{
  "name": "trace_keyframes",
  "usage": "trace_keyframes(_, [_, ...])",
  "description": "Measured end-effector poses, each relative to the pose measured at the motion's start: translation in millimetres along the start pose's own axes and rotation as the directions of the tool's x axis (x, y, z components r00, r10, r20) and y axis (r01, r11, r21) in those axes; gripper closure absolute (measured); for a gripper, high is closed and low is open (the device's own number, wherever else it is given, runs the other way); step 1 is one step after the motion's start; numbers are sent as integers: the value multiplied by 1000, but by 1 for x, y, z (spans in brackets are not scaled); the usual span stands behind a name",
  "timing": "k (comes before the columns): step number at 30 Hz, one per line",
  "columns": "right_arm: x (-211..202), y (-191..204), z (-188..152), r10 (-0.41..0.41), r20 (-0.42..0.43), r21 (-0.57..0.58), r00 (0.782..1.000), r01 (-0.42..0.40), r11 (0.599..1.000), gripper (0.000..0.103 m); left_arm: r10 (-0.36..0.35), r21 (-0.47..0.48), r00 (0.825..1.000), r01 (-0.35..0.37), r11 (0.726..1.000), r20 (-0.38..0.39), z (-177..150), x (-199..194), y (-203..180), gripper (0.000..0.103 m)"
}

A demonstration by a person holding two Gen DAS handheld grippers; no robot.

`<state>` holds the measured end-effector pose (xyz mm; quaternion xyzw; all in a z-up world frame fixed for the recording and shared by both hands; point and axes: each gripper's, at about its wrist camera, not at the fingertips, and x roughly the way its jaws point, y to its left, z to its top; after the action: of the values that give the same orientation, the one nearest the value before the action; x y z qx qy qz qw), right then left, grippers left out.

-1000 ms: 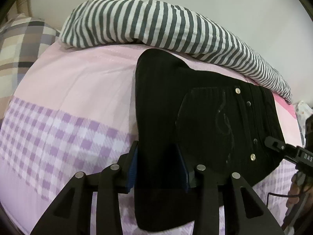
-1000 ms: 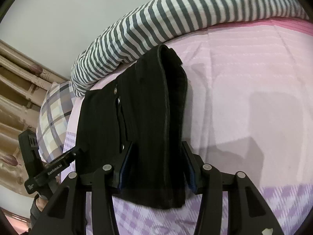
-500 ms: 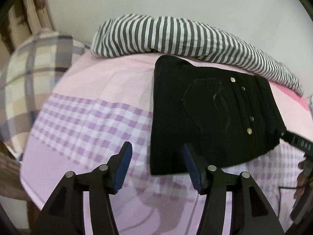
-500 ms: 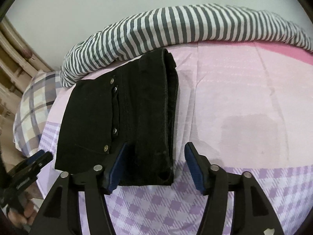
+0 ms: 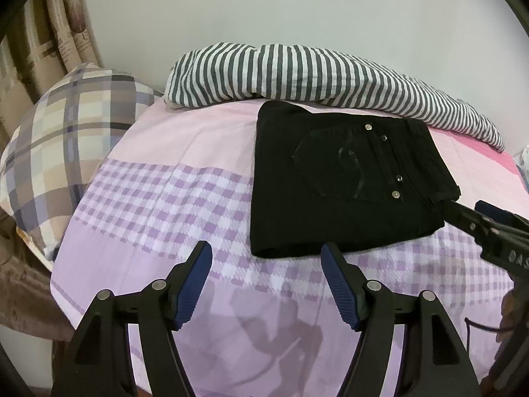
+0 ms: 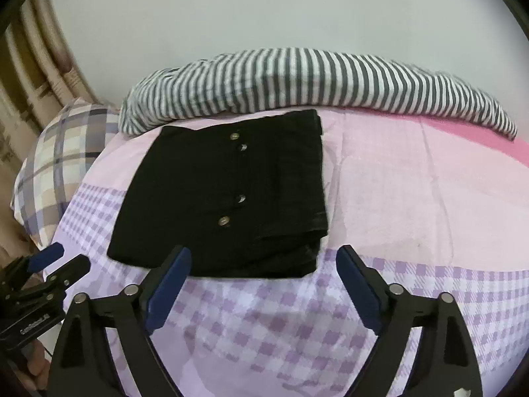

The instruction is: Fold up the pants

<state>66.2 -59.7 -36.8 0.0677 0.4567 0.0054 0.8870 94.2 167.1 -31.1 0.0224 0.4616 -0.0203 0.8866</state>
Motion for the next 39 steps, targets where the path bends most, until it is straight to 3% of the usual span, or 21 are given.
trace_keyframes(2, [-5,9,-4,-10,5,-17,1000,10,1000,7,1,-2,1000,-1,1000,2,-3,-2,0,34])
trace_keyframes(8, [-19,35,-15,-37,38,-84,999,40,996,4,20,-2,1000,-20,1000,19,-12,-10,3,34])
trace_keyframes(15, [-28,48,-21,-38,47,-74,998,41,996,3,24,2,999,-24,1000,38,-17,-13,3,33])
trace_keyframes(25, [-33,50,-27,-81,66,-69,995,85,994,2,30,39,998,-32,999,55,-19,-16,-3,33])
trace_keyframes(39, [-29,49,-38,-84,60,-70,995,88,994,2,43,50,997,-46,998,62,-20,-17,-4,33])
